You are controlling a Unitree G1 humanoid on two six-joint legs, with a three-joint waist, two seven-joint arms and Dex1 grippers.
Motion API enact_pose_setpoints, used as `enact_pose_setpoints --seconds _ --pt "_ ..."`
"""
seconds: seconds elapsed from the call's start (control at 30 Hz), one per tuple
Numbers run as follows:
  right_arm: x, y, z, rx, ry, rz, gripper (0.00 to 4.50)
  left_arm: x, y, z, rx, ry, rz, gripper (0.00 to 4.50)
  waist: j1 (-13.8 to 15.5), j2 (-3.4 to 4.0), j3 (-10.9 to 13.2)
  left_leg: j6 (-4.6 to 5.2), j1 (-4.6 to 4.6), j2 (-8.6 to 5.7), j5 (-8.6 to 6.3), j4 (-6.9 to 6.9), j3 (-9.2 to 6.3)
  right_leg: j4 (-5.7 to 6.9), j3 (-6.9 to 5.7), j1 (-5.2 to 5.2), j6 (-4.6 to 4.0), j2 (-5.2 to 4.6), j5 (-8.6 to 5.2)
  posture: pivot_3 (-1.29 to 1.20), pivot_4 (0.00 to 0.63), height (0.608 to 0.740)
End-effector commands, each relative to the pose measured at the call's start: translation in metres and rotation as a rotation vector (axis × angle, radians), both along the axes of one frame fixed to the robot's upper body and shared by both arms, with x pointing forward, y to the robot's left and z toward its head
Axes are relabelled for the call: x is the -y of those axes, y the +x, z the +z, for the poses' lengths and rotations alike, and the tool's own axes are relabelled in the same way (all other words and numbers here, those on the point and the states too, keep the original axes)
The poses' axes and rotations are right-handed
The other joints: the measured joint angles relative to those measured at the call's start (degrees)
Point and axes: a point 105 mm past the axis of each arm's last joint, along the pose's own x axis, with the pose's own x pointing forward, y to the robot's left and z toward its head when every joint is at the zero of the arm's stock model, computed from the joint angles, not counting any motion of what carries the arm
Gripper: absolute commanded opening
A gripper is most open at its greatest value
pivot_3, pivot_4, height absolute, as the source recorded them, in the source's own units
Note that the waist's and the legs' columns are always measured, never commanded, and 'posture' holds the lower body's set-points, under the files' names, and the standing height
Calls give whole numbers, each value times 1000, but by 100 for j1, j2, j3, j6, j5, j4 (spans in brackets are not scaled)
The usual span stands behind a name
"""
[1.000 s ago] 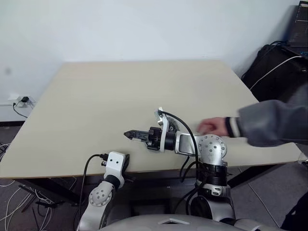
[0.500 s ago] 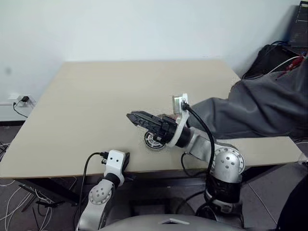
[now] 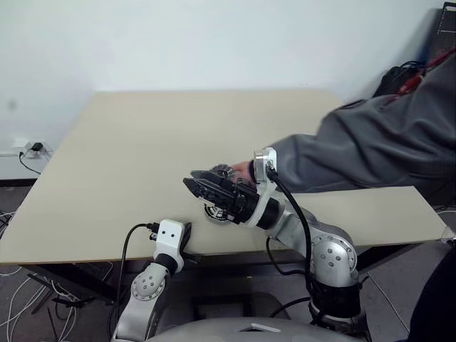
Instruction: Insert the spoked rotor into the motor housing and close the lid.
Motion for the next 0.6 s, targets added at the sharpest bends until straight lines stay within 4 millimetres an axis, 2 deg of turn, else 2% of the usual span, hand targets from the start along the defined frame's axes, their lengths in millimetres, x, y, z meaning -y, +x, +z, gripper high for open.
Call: enact_pose_setpoints --seconds 0.03,0.2,0.27,0.3,0.4,0.57,0.6 --pt "1 0 8 29 26 -5 2363 3 6 10 49 -9 -13 0 0 0 0 0 0 0 0 0 0 0 0 0 0 0 0 0 0 740" --pt "2 3 9 41 28 -31 2363 3 6 10 49 -10 -14 0 2 0 0 0 0 1 0 0 0 -1 0 0 0 0 0 0 0 740" --pt "5 8 10 65 20 -87 2363 3 6 10 50 -10 -14 0 2 0 0 0 0 1 0 0 0 -1 0 0 0 0 0 0 0 740" --pt "8 19 8 88 -20 -183 2363 3 6 10 50 -10 -15 0 3 0 0 0 0 0 0 0 0 -1 0 0 0 0 0 0 0 740" --pt "17 40 0 162 -134 -378 2924 3 7 10 51 -9 -17 0 4 -1 0 0 0 -3 0 0 1 0 1 0 13 0 -7 0 0 740" --pt "28 62 -20 424 -444 -622 4474 3 8 10 53 -6 -20 0 3 0 0 0 0 -9 0 0 4 0 2 -1 4 0 -3 0 0 740" --pt "30 65 -25 485 -514 -653 4474 3 8 10 53 -6 -21 0 2 0 0 -1 0 -10 0 0 6 -1 2 -2 -1 0 -1 0 0 740"
